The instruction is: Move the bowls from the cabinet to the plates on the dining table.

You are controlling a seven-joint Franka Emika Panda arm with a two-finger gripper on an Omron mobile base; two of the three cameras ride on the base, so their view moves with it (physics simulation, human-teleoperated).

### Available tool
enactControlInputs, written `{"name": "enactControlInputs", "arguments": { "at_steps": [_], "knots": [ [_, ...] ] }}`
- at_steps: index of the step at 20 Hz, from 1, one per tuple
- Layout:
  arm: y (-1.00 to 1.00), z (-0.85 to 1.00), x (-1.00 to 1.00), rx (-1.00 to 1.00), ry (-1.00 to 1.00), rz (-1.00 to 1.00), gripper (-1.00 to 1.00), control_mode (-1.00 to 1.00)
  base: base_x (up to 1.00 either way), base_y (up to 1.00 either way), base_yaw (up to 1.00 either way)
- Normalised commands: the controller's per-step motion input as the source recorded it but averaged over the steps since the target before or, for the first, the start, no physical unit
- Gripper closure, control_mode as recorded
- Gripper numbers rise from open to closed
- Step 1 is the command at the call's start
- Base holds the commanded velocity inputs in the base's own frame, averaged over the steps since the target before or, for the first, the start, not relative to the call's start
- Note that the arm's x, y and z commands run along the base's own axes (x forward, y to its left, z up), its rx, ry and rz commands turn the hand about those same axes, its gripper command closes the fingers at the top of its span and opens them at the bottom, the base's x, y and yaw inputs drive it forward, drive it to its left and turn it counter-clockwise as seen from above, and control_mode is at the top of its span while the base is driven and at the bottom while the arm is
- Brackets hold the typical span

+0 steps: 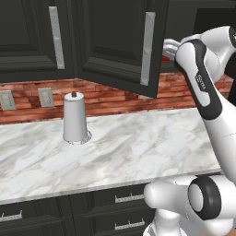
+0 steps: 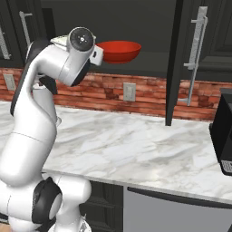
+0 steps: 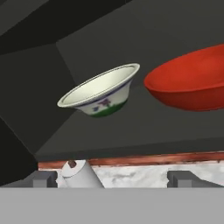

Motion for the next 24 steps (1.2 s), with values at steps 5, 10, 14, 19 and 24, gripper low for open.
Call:
{"name": "enactControlInputs", "arguments": {
  "at_steps": [5,10,14,19,24],
  "knots": [
    [-0.02,-0.03,0.27,0.01,0.09,-0.03,-1.00,-1.00,0.00,0.00,0.00],
    [-0.04,0.03,-0.32,0.05,0.00,0.01,-1.00,-1.00,0.00,0.00,0.00],
    [0.10,0.01,-0.40,0.02,0.00,0.06,-1.00,-1.00,0.00,0.00,0.00],
    [0.44,-0.06,-0.21,-0.01,0.00,0.06,-1.00,-1.00,0.00,0.00,0.00],
    [0.21,0.04,-0.33,0.00,-0.01,0.07,-1.00,-1.00,0.00,0.00,0.00]
  ]
}}
